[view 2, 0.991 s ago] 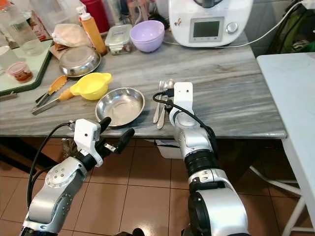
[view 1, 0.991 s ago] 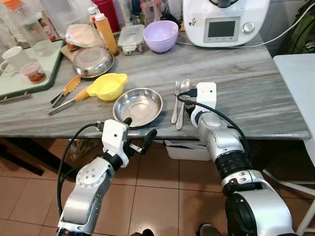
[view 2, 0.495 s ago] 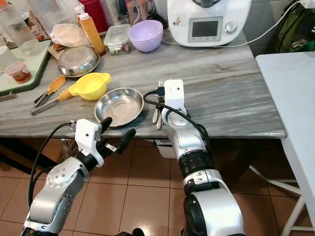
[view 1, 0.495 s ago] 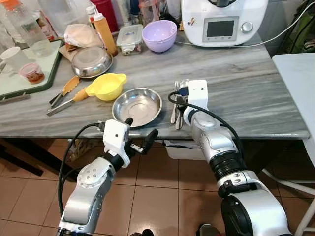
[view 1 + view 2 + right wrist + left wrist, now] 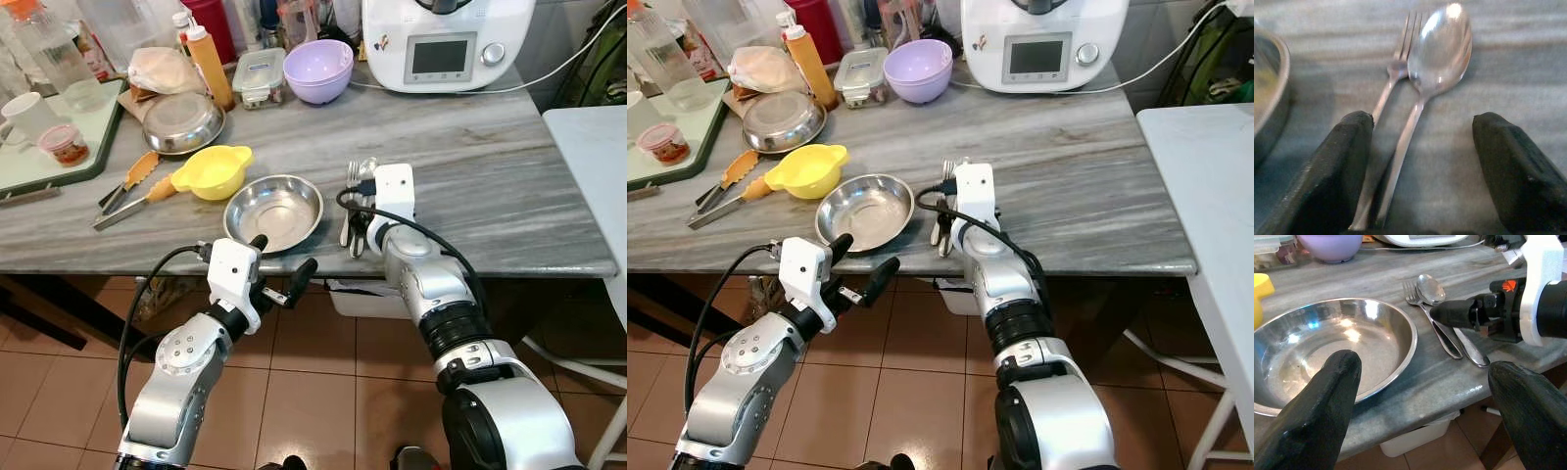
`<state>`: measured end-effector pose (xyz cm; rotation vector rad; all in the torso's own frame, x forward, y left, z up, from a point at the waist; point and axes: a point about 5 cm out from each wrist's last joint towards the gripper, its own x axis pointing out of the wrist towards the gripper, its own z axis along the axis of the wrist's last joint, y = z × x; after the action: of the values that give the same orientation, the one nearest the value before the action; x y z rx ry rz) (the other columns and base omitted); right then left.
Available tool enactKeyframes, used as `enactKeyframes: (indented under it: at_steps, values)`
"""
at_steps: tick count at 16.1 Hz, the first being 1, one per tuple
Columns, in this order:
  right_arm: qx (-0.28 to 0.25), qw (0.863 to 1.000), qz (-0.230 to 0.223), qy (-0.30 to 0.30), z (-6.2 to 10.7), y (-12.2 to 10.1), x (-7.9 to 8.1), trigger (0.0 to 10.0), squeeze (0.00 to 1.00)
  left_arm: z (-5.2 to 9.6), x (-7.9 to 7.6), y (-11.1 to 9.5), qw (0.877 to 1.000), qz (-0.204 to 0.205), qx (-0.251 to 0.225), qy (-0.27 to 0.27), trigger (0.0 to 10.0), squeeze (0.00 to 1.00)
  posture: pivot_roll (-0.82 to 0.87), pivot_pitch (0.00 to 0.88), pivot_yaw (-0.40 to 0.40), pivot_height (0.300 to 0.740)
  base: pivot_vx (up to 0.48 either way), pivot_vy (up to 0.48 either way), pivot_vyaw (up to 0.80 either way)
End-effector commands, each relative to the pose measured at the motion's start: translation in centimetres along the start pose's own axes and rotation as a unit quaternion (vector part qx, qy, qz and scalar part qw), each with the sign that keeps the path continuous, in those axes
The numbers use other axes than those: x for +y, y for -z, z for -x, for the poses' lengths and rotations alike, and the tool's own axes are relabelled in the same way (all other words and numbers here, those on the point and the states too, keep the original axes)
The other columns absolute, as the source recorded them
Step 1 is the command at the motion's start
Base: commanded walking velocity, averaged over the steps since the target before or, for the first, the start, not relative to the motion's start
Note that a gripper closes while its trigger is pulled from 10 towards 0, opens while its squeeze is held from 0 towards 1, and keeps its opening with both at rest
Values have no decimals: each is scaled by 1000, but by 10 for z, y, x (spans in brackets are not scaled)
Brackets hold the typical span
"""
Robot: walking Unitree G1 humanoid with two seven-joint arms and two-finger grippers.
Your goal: Setting the table
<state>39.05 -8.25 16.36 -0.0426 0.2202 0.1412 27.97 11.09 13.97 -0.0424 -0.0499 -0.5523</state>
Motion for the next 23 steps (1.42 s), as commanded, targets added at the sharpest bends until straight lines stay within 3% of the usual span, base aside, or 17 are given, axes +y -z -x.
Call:
enactKeyframes:
  at_steps: [1,2,4,14,23]
  values:
    - [25,1000,-9,-7,0,10,3,10000,0,5,3,0,1000,-3,5,-6,10000,0,-284,183,185,740,0,0,0]
    - [36,999,-18,-8,-1,14,2,5608,0,4,3,0,1000,-3,5,-4,10000,0,-284,183,185,740,0,0,0]
    - [43,999,-18,-3,-1,19,-2,0,0,4,2,0,1000,-1,4,0,10000,0,-286,182,182,740,0,0,0]
    - [78,997,-17,9,1,39,-19,0,0,5,0,1,1000,1,8,4,10000,0,-282,185,186,740,0,0,0]
    - [70,997,13,-1,-1,33,-39,0,0,5,-1,1,1000,2,9,4,10000,0,-277,188,189,740,0,0,0]
